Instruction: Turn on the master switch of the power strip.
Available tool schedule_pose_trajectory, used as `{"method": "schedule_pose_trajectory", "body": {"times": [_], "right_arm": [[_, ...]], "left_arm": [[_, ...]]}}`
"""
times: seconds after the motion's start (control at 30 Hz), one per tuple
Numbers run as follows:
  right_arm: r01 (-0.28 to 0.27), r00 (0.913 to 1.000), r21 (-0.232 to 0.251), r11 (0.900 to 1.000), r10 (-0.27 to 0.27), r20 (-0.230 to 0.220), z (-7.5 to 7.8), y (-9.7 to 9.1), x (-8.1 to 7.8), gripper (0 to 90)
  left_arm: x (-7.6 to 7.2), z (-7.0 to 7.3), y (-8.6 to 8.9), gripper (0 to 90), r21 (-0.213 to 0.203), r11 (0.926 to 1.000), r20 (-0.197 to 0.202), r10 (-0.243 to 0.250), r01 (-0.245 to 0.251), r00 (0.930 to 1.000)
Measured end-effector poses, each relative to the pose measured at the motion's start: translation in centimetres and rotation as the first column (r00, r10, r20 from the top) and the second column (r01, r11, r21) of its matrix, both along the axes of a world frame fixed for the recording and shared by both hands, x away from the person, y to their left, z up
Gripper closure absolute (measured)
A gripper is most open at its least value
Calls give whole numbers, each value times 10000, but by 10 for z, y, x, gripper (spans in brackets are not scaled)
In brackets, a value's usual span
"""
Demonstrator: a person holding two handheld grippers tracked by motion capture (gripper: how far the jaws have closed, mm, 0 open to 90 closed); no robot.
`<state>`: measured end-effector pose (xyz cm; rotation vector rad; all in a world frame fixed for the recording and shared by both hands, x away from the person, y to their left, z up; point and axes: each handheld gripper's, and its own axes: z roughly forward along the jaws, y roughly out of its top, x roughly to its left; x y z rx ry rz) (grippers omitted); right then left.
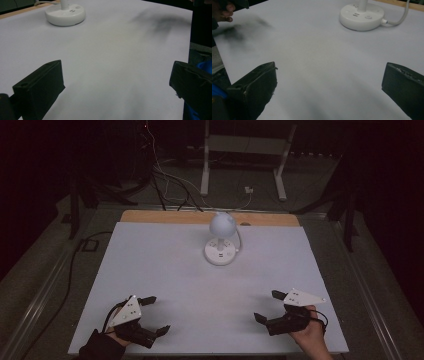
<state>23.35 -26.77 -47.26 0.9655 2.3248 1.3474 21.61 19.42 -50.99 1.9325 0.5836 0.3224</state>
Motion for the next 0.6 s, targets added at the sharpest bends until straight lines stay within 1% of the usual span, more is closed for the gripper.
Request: {"method": "schedule_pose_trajectory", "body": {"times": [0.07,0.1,0.13,0.27,0.37,0.6], "right_arm": [[-30,10000,3,10000,30,17,2,1,1,0],[-120,9999,23,9999,120,47,5,3,4,0],[-120,9999,23,9999,120,47,5,3,4,0],[-291,9995,59,9996,290,154,13,7,11,0],[-355,9993,51,9994,354,155,16,8,13,0],[-567,9983,217,9982,564,155,25,13,24,0]], "left_arm": [[0,0,0,0,-18,10000,8,5,-4,10000],[0,0,1,0,-42,10000,0,7,-7,10000],[0,0,1,0,-72,10000,-11,6,-6,10000],[0,0,1,0,-91,10000,-37,34,-35,10000],[0,1,1,0,-92,10000,-40,18,-18,10000],[1,1,1,0,-151,9999,-52,30,-31,10000]]}}
